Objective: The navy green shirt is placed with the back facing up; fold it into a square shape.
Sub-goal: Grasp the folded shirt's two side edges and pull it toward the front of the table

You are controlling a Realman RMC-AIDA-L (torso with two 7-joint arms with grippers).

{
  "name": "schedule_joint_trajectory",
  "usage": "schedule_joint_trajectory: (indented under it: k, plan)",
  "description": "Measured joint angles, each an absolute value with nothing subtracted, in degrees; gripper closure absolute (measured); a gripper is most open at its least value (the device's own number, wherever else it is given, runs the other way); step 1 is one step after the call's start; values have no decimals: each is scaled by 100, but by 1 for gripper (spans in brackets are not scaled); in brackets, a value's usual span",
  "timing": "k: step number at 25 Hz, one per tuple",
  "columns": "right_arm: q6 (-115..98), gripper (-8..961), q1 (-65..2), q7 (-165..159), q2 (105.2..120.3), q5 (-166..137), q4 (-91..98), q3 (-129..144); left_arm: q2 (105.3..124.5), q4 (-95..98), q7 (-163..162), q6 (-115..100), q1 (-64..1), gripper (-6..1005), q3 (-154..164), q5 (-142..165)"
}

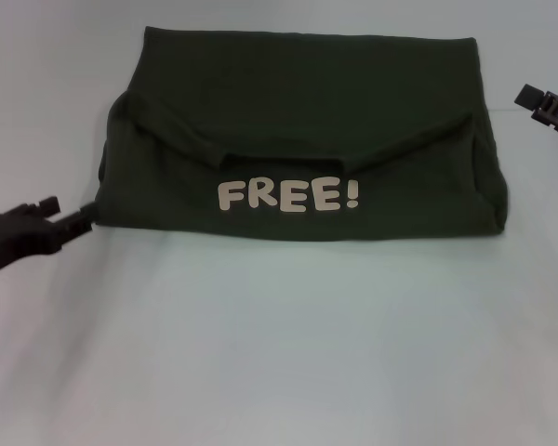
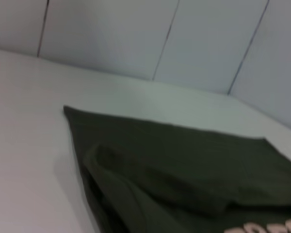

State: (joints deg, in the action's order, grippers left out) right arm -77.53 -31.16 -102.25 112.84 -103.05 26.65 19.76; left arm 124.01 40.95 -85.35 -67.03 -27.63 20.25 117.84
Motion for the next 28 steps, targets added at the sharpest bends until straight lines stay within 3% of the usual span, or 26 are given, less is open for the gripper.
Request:
schedule_joint_trajectory:
  k: [28]
  plan:
    - [-7493, 206, -3093, -10225, 11492, -10288, 2609, 1942, 12381, 3162, -7208, -4345, -3427, 291, 3196, 11874]
